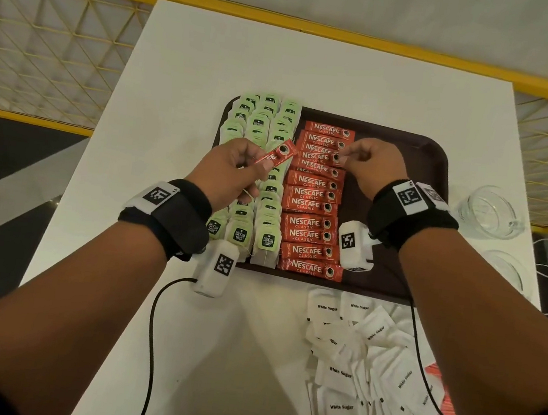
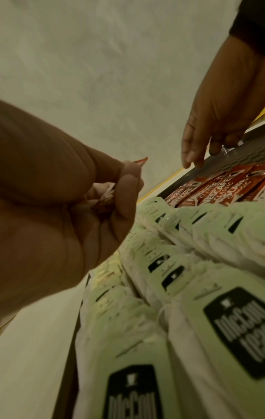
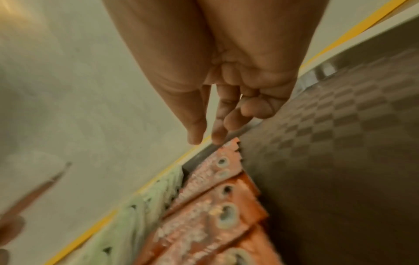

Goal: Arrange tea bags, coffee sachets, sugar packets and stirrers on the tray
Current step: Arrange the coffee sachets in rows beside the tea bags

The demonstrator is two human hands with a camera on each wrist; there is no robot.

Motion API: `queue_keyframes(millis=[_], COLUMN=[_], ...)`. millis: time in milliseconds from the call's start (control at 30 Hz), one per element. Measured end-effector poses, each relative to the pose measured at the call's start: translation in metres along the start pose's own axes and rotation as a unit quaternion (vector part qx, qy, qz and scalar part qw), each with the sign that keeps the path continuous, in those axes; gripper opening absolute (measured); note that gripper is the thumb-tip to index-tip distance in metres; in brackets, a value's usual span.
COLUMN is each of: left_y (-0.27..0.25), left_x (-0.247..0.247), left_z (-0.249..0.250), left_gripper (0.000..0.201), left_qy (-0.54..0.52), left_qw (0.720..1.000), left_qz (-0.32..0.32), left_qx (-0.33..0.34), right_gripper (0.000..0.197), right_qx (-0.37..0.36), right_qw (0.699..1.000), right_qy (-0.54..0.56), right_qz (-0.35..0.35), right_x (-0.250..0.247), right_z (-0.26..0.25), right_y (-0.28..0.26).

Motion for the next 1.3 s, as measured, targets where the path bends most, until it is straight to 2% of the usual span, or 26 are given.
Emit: queue_keyframes(millis=[67,133,200,267,400,533,633,800,867,967,1100,1200,1300], left_y=[0.001,0.001,0.002,0.003,0.004,0.003,0.002,-0.005,-0.007,-0.009,-0.014,-0.025,-0.047], left_x=[0.001,0.003,0.007,0.01,0.009,0.006,0.007,0.002,0.001,0.002,0.007,0.021,0.044], left_z=[0.001,0.004,0.006,0.009,0.011,0.008,0.008,0.002,0.0,0.004,0.018,0.028,0.033], left_gripper=[0.018,0.02,0.019,0.019,0.031,0.028,0.025,0.024,0.023,0.021,0.02,0.017,0.019], left_qy=[0.002,0.006,0.012,0.01,-0.007,0.011,0.021,0.033,0.037,0.051,0.08,0.112,0.171], left_qw=[1.0,1.0,1.0,1.0,1.0,1.0,0.999,0.999,0.999,0.998,0.997,0.993,0.98], left_qz=[0.002,-0.001,-0.005,-0.009,0.003,0.019,0.022,0.036,0.037,0.033,0.01,-0.031,-0.104], left_qx=[0.002,0.008,0.015,0.019,0.015,0.009,0.009,0.006,0.002,-0.001,0.009,0.01,0.012], right_gripper=[0.013,0.02,0.012,0.008,0.012,0.008,0.014,0.029,0.025,0.011,0.018,0.014,0.012], right_qx=[-0.031,-0.054,-0.083,-0.086,-0.003,0.126,0.196,0.231,0.211,0.157,0.155,0.094,0.047], right_qw=[0.998,0.987,0.977,0.971,0.961,0.935,0.927,0.954,0.964,0.976,0.981,0.988,0.996], right_qy=[0.055,0.112,0.116,0.15,0.268,0.332,0.319,0.18,0.153,0.152,0.116,0.119,0.075], right_qz=[-0.026,-0.1,-0.159,-0.166,-0.071,-0.003,-0.001,-0.059,-0.061,-0.012,0.005,0.021,-0.022], right_x=[0.001,0.008,0.015,0.018,0.006,0.004,0.011,0.017,0.017,0.01,-0.002,-0.013,-0.016], right_z=[-0.013,-0.028,-0.041,-0.043,-0.016,0.02,0.032,0.031,0.034,0.031,0.017,0.012,0.013], right_y=[-0.006,-0.015,-0.023,-0.025,-0.015,-0.002,0.003,0.012,0.012,0.003,-0.03,-0.068,-0.115])
Point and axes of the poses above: each hand's wrist, its own y-axis towards the middle knuckle, its own x-axis out of the palm, z = x × y, the point moved 6 cm from there along y, towards the middle knuckle, and after that the axes turned 6 degrees about -z, right-handed, at the moved point
